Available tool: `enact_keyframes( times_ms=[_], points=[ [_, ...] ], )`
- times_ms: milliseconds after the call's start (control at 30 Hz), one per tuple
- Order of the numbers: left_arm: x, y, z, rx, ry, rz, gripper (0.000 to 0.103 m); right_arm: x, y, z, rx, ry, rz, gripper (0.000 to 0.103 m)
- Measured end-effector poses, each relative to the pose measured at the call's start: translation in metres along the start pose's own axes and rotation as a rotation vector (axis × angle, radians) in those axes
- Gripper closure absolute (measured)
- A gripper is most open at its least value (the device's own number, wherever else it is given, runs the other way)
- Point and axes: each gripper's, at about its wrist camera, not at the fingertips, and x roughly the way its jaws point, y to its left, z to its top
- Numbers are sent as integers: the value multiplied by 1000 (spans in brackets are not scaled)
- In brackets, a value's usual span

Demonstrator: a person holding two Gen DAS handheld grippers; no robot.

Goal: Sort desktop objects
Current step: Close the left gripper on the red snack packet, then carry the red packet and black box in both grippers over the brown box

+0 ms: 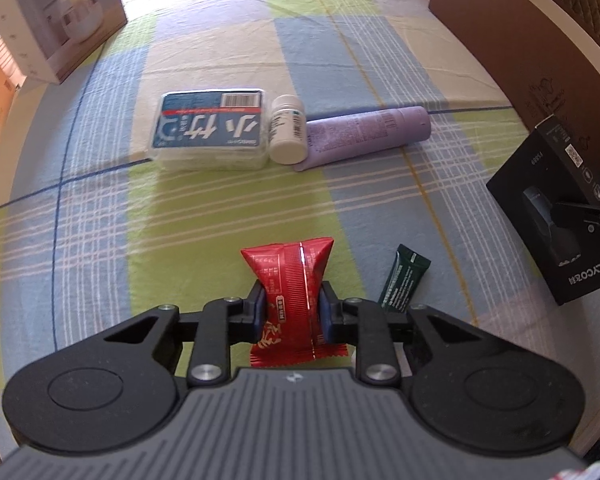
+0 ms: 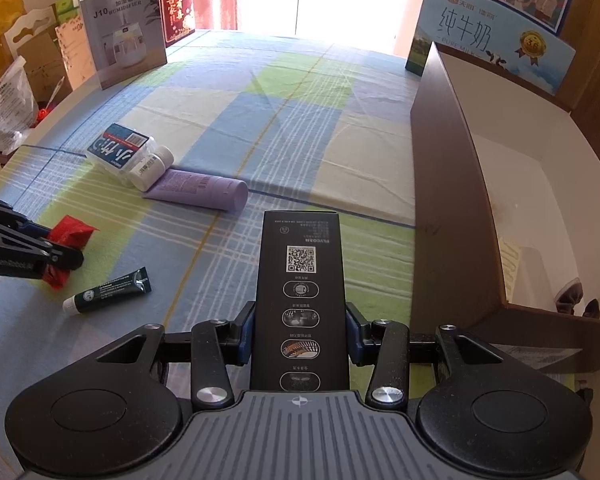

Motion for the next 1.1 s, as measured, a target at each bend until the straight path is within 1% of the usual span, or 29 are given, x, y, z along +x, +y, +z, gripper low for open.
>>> enact_keyframes(
  times_ms=[167, 333, 500, 633, 833, 1100],
  points=[
    [-22, 1, -3, -38, -37, -7, 82, -8, 3, 0, -13, -19, 32, 62],
    [-43, -11, -2, -43, -79, -23, 82, -25, 4, 1, -13, -58, 75, 62],
    [-64, -29, 3, -39, -127, -57, 82, -53, -6, 2, 38, -107, 133, 62],
    [-80, -45, 11, -33, -171, -102, 82, -80, -20, 2, 95, -162, 161, 62],
    [-98, -78, 30, 2, -228, -157, 82, -118, -55, 2, 173, -246, 147, 62],
    [-106, -137, 61, 80, -278, -233, 82, -157, -119, -1, 260, -331, 73, 62]
  ],
)
